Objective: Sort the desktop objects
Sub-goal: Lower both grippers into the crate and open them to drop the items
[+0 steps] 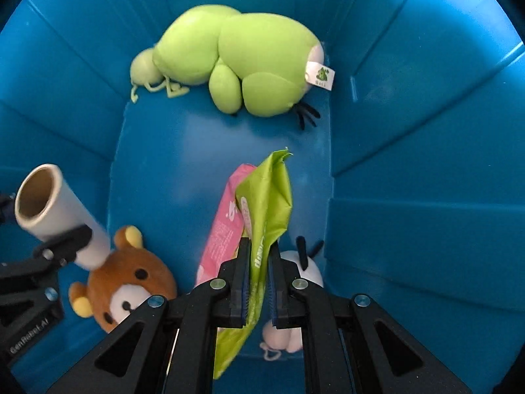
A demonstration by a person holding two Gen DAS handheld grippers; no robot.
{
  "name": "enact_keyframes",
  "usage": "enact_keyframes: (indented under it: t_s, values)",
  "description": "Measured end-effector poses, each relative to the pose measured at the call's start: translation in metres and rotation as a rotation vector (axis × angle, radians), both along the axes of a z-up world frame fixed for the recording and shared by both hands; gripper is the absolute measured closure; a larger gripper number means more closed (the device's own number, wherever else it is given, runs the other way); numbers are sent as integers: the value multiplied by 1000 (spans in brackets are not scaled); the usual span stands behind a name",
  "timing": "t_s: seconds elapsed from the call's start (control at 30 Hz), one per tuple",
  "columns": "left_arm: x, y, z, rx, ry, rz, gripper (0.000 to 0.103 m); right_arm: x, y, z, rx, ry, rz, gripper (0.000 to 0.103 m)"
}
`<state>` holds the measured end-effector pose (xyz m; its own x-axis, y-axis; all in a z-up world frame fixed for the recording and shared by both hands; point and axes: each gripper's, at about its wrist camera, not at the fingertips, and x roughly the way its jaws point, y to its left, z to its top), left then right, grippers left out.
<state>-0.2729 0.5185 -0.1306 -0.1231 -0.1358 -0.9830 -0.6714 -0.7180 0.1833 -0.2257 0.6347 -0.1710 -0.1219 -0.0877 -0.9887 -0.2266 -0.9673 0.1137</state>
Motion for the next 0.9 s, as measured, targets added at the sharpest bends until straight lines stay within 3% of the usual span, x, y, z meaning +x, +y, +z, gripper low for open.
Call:
enact_keyframes:
  t_s: [0.23, 0.27, 0.3, 0.33, 0.37, 0.4, 0.53, 0.7, 0.9]
  values:
    - [2, -12, 3, 30, 21, 19, 48, 0, 2, -7, 9, -34, 16, 85]
    - [3, -13, 3, 30, 22, 19, 48, 0, 3, -7, 10, -37, 16, 78]
    - [3, -14, 3, 33, 20, 20, 48, -3, 4, -9, 9, -40, 16, 63]
    - [4, -14, 4, 37, 21, 22, 48, -3, 5, -9, 7, -39, 15, 55]
    - [5, -15, 5, 42, 25, 21, 48, -4, 5, -9, 5, -38, 18, 36]
    - [6, -15, 6, 45, 31, 17, 48, -4, 5, -8, 8, -38, 21, 23]
    - [8, -16, 8, 63, 60, 6, 48, -7, 5, -10, -9, -37, 28, 2]
    - [6, -23, 20, 111, 107, 34, 48, -9, 5, -8, 1, -52, 45, 0]
    - [17, -37, 76, 238, 143, 45, 48, 4, 14, 53, 7, 43, 6, 0]
